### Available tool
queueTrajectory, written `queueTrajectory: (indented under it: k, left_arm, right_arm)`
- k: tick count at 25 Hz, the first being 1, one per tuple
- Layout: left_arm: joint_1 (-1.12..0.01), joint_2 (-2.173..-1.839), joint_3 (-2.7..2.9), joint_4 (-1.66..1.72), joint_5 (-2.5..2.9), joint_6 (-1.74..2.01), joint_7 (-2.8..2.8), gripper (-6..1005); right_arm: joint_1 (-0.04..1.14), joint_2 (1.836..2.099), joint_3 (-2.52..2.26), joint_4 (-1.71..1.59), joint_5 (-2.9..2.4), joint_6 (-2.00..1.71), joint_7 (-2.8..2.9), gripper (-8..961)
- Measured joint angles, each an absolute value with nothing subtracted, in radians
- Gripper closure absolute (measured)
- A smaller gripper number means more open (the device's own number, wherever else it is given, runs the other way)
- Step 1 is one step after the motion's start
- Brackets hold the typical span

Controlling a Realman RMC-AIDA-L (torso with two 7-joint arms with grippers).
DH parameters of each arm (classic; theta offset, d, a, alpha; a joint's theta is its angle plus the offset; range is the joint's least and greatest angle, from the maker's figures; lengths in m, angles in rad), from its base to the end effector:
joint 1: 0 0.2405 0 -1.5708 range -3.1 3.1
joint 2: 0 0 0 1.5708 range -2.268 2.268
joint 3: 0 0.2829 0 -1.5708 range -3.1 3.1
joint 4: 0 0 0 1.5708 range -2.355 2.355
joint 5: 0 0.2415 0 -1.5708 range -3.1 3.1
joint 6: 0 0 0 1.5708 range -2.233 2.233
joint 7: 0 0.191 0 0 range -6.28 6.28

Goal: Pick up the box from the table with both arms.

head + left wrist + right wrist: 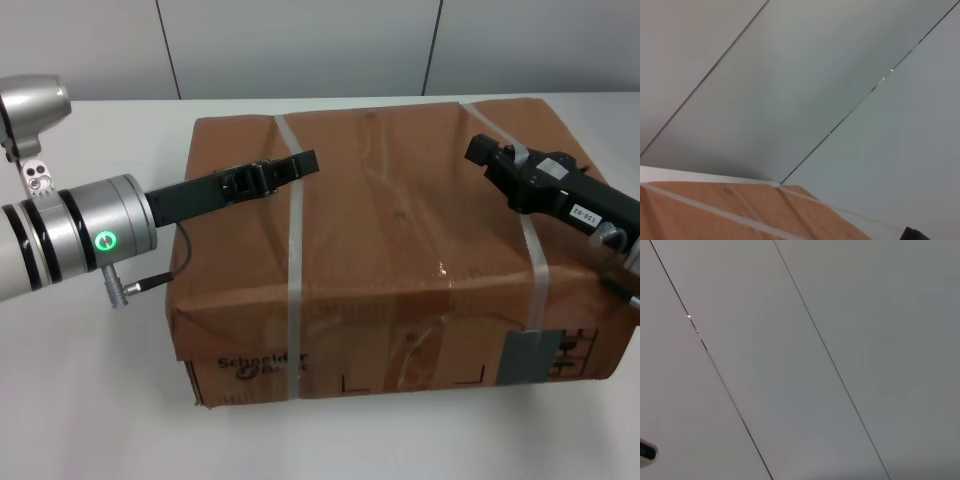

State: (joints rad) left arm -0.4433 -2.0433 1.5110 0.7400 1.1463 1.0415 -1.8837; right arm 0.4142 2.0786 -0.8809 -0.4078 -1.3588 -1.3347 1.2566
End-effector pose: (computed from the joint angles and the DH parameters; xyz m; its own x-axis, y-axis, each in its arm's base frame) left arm -0.2138 0.4186 -0.0997 0.3567 0.6486 0.6724 0.8020 -0.5818 0.1357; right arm 0.3112 0.3889 -0.0566 0.4631 -0.3369 -0.8198 -0.7511 -0.6402 -0.1612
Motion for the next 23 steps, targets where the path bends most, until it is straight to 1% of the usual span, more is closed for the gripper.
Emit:
queueTrajectory:
  k: [23]
  left_arm:
    - [-0.443, -2.043, 1.511, 0.739, 1.15, 1.039, -1.884, 914]
  right_arm:
    - [0.416, 2.079, -0.875, -0.408, -1.359, -1.335, 1.24, 899]
